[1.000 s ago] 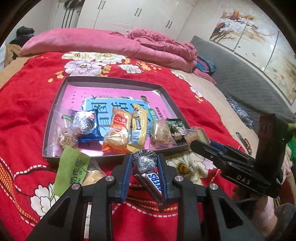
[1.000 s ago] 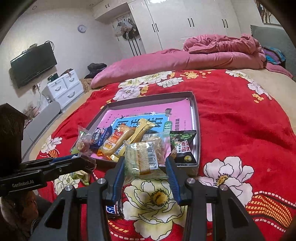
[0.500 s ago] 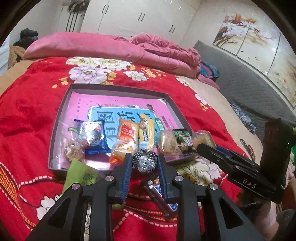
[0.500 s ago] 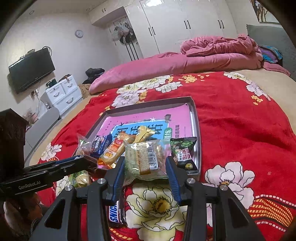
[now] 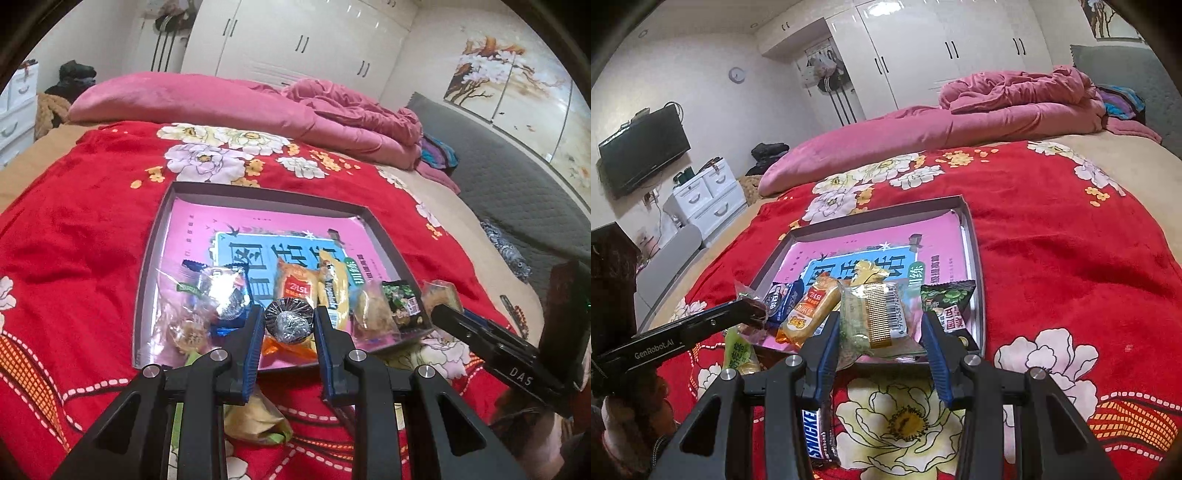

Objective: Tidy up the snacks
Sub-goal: 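Lift the chocolate with the left gripper while the right carries the cracker packet toward the tray, then lower the chocolate and cracker packet into the tray and open both grippers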

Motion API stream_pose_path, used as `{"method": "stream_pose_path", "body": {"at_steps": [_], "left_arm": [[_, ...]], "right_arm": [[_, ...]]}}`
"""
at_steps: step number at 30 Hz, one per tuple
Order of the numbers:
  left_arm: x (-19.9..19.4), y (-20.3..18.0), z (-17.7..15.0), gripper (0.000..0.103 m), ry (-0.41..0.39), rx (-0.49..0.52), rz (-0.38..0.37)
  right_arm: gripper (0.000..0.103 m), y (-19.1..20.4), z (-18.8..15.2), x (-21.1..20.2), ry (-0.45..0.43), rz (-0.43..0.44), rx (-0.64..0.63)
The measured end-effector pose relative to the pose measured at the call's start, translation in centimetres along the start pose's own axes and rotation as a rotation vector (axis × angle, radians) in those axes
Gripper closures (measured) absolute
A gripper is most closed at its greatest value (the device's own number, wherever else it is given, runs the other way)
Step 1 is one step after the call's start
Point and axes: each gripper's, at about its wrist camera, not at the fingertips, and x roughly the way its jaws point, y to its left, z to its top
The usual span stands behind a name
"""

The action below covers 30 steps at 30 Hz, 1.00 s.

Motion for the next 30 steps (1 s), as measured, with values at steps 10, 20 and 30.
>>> {"method": "stream_pose_path", "body": {"at_steps": [10, 20, 30], "left_arm": [[1.1, 0.7, -0.1, 0.075, 0.040, -0.005, 0.030], [2.3, 1.3, -0.4, 0.075, 0.087, -0.016, 0.027], [3.0, 1.1, -0.5, 0.075, 0.106, -0.012, 0.029]], "right_arm": [[0.059, -0.4, 0.1, 0.2, 0.002, -0.029, 0.012], [0.059, -1.1, 0.2, 1.0, 0.018, -0.051, 0.056], [0.059, -0.6, 0.3, 1.8, 0.025, -0.062, 0.051]]}}
